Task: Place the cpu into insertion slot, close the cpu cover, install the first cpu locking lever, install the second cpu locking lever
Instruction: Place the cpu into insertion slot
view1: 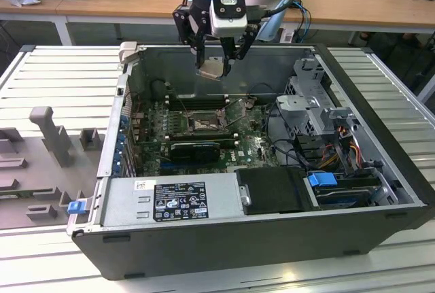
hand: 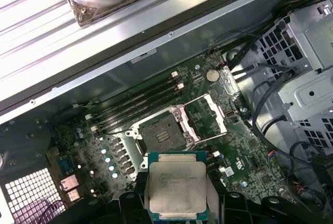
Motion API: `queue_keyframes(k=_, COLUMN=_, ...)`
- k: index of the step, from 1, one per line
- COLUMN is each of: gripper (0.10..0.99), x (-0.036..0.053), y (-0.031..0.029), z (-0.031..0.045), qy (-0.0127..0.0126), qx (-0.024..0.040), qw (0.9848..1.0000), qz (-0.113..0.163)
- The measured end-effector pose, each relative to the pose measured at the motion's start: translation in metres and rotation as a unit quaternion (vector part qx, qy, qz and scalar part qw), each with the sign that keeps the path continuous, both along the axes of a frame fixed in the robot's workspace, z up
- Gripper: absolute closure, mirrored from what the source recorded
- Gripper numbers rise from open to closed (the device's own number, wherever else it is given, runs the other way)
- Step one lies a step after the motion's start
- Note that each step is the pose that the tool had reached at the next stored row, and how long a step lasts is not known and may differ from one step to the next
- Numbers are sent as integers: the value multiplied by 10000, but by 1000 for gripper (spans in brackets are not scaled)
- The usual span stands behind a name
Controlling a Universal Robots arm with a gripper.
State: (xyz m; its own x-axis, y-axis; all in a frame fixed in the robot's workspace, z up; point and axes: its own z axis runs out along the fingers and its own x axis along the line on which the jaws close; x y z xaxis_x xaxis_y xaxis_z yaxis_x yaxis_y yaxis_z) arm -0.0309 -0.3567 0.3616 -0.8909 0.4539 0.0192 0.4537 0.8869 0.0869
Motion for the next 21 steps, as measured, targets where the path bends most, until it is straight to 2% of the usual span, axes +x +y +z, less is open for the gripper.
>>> queue_keyframes(k=14, gripper=557, x=0, y=0, z=0, qy=0, qx=0, qw=9995, qz=-319)
queue_keyframes(k=16, gripper=557, x=-1, y=0, z=-1, qy=1, qx=-1, qw=9990, qz=-437)
queue_keyframes(k=18, gripper=557, x=0, y=0, z=-4, qy=0, qx=0, qw=9976, qz=-686)
queue_keyframes(k=21, gripper=557, x=0, y=0, z=-5, qy=0, qx=0, qw=9966, qz=-826)
